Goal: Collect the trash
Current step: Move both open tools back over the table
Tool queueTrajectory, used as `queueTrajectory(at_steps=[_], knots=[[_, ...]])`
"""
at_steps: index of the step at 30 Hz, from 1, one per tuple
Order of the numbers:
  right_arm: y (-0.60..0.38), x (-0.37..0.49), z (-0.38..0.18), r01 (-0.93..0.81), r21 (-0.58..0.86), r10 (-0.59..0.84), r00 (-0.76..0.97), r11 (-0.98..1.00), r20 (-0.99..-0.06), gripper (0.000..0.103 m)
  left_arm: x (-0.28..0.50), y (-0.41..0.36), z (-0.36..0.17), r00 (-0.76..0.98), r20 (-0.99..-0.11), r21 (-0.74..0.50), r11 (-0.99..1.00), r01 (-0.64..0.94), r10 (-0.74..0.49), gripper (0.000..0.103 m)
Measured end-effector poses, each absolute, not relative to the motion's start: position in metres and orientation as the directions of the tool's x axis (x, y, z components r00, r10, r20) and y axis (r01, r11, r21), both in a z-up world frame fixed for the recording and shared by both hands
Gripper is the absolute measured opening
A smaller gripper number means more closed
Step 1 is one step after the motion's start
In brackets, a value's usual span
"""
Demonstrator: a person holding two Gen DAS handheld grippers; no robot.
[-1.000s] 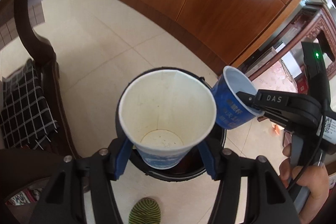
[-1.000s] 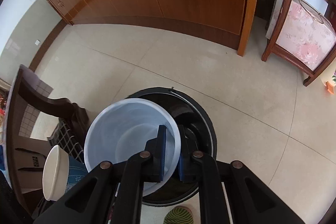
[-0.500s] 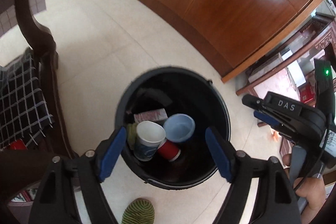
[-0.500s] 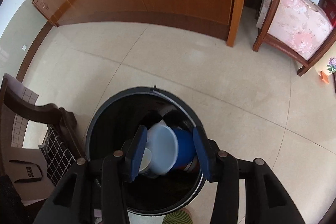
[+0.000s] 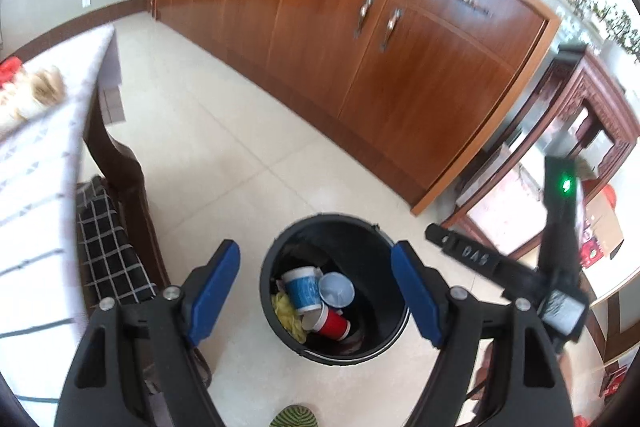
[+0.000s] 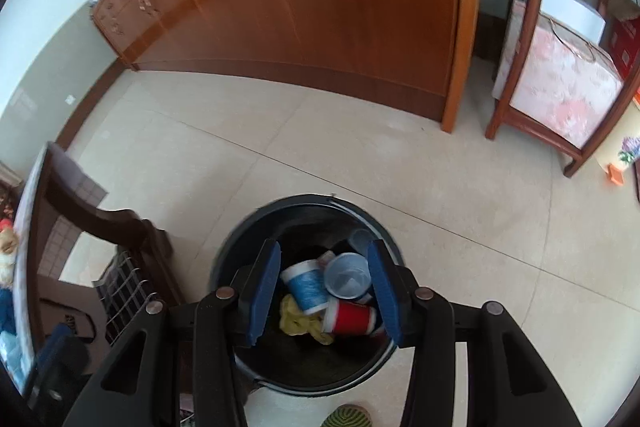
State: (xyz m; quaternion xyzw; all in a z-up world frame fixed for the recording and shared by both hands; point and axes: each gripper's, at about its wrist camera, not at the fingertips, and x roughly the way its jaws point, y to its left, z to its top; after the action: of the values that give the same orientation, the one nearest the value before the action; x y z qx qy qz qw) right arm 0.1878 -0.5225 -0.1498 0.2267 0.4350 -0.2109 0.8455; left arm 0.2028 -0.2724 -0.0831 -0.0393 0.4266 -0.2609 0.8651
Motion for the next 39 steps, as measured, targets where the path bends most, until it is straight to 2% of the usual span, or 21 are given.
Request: queueTrajectory(at_steps=[6, 16, 27, 36, 39], knots=[[-0.473, 0.187, -0.119, 0.446, 0.22, -0.13, 0.631, 0.868, -0.765, 0.057, 0.194, -0.218, -0.054, 0.587, -0.667, -0.269, 0.883, 0.386, -0.459, 0.079], [-0.359, 0.203, -0.085, 0.211, 0.237, 0.003, 0.741, 0.948, -0.672, 0.061, 0.182, -0.108, -0.042, 0.711, -0.639, -0.219, 0.956, 0.197, -0.293, 0.079], [-0.252, 0.224, -0.079, 0.002, 0.219, 0.147, 0.735, 0.976, -0.662, 0.061, 0.172, -0.002, -0.055, 0.75, -0.654, -0.178, 0.984, -0.025, -0.099, 0.079], [-0.189, 0.239, -0.075, -0.113, 0.226, 0.237, 0.718, 0.968, -0.655, 0.061, 0.176, 0.063, -0.06, 0.756, -0.655, -0.171, 0.977, -0.124, -0.018, 0.079], [-0.169, 0.244, -0.075, -0.159, 0.224, 0.27, 0.701, 0.961, -0.66, 0.068, 0.181, 0.078, -0.06, 0.759, -0.651, -0.165, 0.976, -0.143, 0.001, 0.079]])
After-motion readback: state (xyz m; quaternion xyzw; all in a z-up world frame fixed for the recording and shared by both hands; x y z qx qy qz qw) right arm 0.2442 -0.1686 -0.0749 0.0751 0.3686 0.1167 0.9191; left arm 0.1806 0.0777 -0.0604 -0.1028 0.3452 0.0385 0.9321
